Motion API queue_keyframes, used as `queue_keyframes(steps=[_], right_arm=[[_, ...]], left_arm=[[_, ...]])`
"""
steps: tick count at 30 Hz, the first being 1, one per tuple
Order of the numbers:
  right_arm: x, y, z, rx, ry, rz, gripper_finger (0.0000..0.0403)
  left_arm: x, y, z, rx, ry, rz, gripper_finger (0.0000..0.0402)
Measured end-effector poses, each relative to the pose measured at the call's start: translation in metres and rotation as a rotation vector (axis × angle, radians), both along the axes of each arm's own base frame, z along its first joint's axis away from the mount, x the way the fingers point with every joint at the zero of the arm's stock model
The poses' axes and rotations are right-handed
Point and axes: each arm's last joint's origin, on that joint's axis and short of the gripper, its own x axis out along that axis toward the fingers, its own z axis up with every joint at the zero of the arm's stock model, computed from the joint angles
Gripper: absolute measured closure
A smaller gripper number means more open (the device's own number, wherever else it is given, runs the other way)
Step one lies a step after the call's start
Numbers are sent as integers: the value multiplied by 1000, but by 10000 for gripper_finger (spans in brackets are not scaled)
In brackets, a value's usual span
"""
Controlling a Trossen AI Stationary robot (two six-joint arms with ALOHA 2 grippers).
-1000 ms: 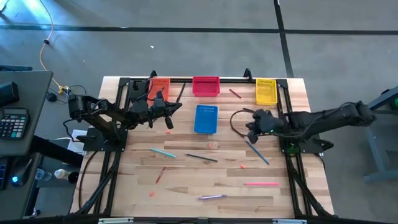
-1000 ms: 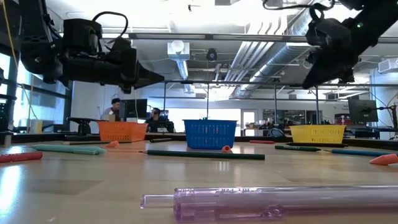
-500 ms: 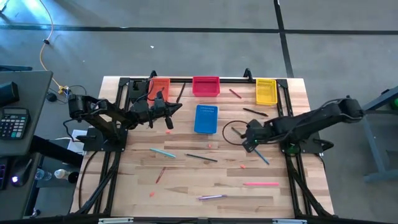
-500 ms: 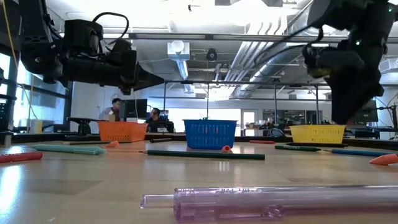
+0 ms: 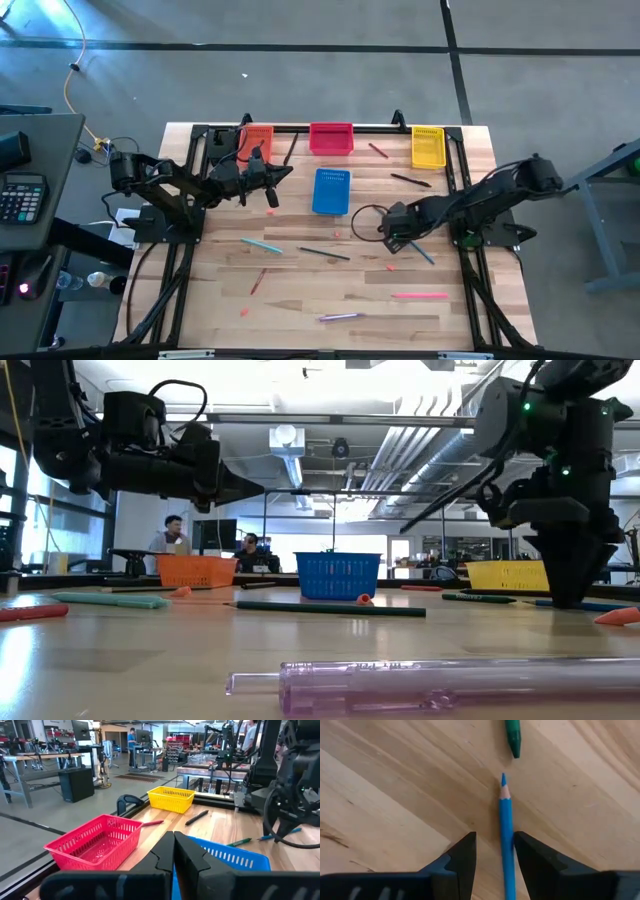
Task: Sort crayons/erasers/pens/pencils in bins
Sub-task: Put the blue pencil into the yellow bin
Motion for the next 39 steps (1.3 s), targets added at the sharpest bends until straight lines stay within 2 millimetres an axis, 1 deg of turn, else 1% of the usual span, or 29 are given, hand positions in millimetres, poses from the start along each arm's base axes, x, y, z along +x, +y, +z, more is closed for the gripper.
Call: queue_keyframes(steps=[4, 10, 14, 16, 19, 23, 30, 34, 39], right_arm=[[1, 0, -1, 1, 7, 1, 270], [10, 2, 14, 4, 19, 26, 270], [9, 1, 19, -28, 60, 26, 266], [7, -1, 19, -49, 79, 22, 263], [2, -5, 14, -52, 110, 5, 261], [6, -11, 8, -30, 55, 16, 261], [4, -19, 1, -8, 52, 0, 261], [5, -20, 1, 6, 51, 8, 277], [4, -20, 0, 6, 52, 15, 322]], left_arm=[[0, 0, 0, 0, 0, 0, 401], [0, 0, 0, 0, -1, 0, 401], [0, 0, 0, 1, -1, 0, 401], [0, 0, 0, 0, -1, 0, 401], [0, 0, 0, 1, -1, 0, 401], [0, 0, 0, 0, -1, 0, 401], [0, 0, 0, 0, 0, 0, 401], [0, 0, 0, 0, 1, 0, 401], [0, 0, 0, -1, 1, 0, 401]])
